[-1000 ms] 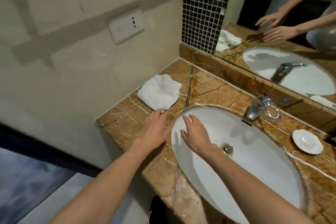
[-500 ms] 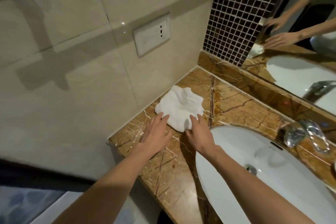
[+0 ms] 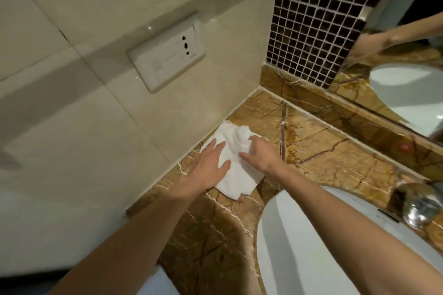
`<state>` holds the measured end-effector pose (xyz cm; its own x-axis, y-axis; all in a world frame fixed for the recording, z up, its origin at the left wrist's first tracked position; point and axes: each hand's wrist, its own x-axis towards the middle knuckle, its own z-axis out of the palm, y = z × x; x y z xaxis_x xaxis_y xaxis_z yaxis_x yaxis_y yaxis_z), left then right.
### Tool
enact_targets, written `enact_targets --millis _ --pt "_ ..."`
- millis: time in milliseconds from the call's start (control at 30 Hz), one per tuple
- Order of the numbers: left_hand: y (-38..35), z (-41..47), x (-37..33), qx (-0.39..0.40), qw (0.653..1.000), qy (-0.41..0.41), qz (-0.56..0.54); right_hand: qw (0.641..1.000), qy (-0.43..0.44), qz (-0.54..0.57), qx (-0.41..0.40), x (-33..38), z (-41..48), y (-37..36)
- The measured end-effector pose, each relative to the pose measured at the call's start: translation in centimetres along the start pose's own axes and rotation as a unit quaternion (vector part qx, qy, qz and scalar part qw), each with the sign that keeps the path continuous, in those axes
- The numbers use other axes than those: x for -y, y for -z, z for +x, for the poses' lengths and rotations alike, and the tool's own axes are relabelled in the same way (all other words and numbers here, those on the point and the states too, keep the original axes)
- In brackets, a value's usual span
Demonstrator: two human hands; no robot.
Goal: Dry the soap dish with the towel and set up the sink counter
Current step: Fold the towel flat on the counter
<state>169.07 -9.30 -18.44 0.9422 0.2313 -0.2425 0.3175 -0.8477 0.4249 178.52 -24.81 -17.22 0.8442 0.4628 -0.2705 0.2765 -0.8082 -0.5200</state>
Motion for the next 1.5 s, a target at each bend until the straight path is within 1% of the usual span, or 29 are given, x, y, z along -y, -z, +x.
enact_targets --millis 133,233,300,367,433,500,533,600,667,733,800,867,933,1033,1067,1100,1167,1233,1300,1367,1433,1500 --pt "0.5 2.3 0.0 0.0 0.999 -0.039 0.009 0.999 -0.019 0.024 0.033 -0.1 1.8 -0.1" --pt "1.4 4.5 -0.9 0.02 0.997 -0.067 0.039 1.0 -0.004 0.008 0.026 0.1 1.7 -0.5" --pt "2.3 6.0 -1.6 0.053 0.994 -0.079 0.051 0.999 0.032 -0.005 -0.005 0.2 1.2 -0.9" --pt "3.1 7.5 -2.3 0.091 0.988 -0.102 0.076 0.995 0.09 -0.014 -0.034 0.4 0.5 -1.3" --pt "3.8 8.8 -2.8 0.136 0.973 -0.134 0.131 0.988 0.145 -0.026 -0.046 0.4 0.0 -1.5" --pt "4.1 9.7 -3.2 0.177 0.956 -0.162 0.167 0.983 0.175 -0.025 -0.047 0.2 0.0 -1.5" --pt "4.2 10.0 -3.2 0.182 0.955 -0.172 0.157 0.982 0.182 -0.017 -0.049 0.0 0.1 -1.4" --pt "4.4 10.1 -3.1 0.166 0.961 -0.201 0.096 0.982 0.182 0.018 -0.053 -0.5 0.3 -1.4" --pt "4.6 10.2 -2.5 0.148 0.962 -0.225 0.04 0.983 0.163 0.057 -0.061 -0.9 0.6 -1.3" --pt "4.8 10.2 -1.5 0.126 0.97 -0.206 -0.004 0.986 0.122 0.085 -0.078 -1.2 0.9 -1.0" --pt "4.7 9.9 -0.5 0.094 0.979 -0.169 -0.061 0.987 0.074 0.112 -0.09 -1.5 1.3 -0.6" --pt "4.4 9.5 0.0 0.06 0.983 -0.121 -0.122 0.986 0.02 0.145 -0.081 -1.4 1.8 -0.3" --pt "3.8 9.2 0.1 0.03 0.983 -0.064 -0.168 0.982 -0.01 0.175 -0.067 -1.3 2.3 0.0" --pt "2.8 8.9 0.2 0.009 0.989 0.022 -0.146 0.989 -0.001 0.143 -0.046 -1.3 2.8 0.3" --pt "2.7 8.8 0.0 0.003 0.99 0.026 -0.135 0.99 0.002 0.132 -0.049 -1.4 2.8 0.3" --pt "2.7 8.6 -0.2 -0.002 0.992 0.009 -0.13 0.991 0.007 0.123 -0.059 -1.4 2.6 0.2" --pt "3.3 8.7 -0.7 0.016 0.992 -0.069 -0.101 0.992 0.043 0.073 -0.095 -1.4 2.5 0.0" --pt "4.1 9.4 -1.0 0.086 0.987 -0.129 -0.03 0.988 0.095 0.016 -0.117 -1.0 2.3 -0.3" --pt "4.8 10.4 -1.2 0.144 0.978 -0.148 0.029 0.986 0.112 0.023 -0.122 -0.5 2.1 -0.5" --pt "5.5 11.2 -1.3 0.169 0.972 -0.157 0.052 0.985 0.114 0.043 -0.118 -0.3 2.0 -0.5" --pt "6.3 11.6 -1.4 0.169 0.969 -0.172 0.053 0.987 0.125 0.029 -0.1 -0.7 2.1 -0.2" --pt "7.0 11.7 -1.2 0.15 0.97 -0.183 0.055 0.989 0.119 -0.006 -0.089 -1.4 2.6 0.3"
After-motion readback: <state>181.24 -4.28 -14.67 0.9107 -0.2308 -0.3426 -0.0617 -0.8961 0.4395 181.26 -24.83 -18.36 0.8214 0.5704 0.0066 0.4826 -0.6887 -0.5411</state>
